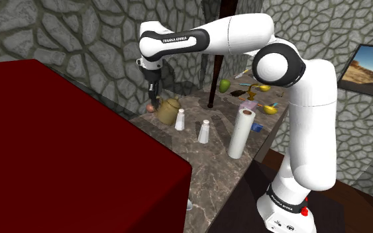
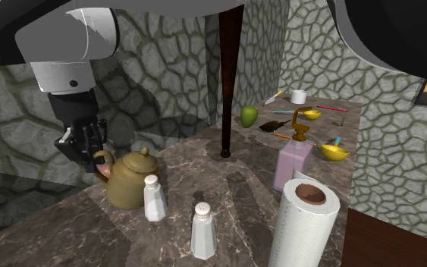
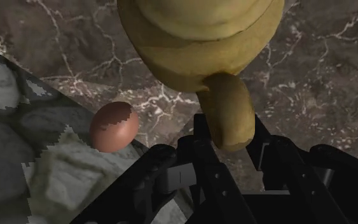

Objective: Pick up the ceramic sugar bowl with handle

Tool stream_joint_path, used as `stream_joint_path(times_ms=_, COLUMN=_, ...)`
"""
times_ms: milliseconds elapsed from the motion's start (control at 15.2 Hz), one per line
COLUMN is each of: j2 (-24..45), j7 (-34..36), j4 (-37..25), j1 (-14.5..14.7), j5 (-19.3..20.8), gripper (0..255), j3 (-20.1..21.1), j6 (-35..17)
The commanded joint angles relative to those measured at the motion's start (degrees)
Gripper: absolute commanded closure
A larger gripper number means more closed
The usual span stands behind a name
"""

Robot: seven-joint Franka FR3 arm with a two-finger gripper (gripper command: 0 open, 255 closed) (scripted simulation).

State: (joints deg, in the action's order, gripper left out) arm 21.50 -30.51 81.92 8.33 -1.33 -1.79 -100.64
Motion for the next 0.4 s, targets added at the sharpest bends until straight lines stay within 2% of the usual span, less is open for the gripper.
stream_joint_path(times_ms=0, j2=-0.15, j7=-0.02, j4=-1.25, j1=-0.02, j5=0.01, gripper=255, j3=-0.01, j6=1.36)
stream_joint_path(times_ms=330, j2=-0.07, j7=0.01, j4=-3.80, j1=-0.04, j5=0.01, gripper=255, j3=-0.02, j6=3.83)
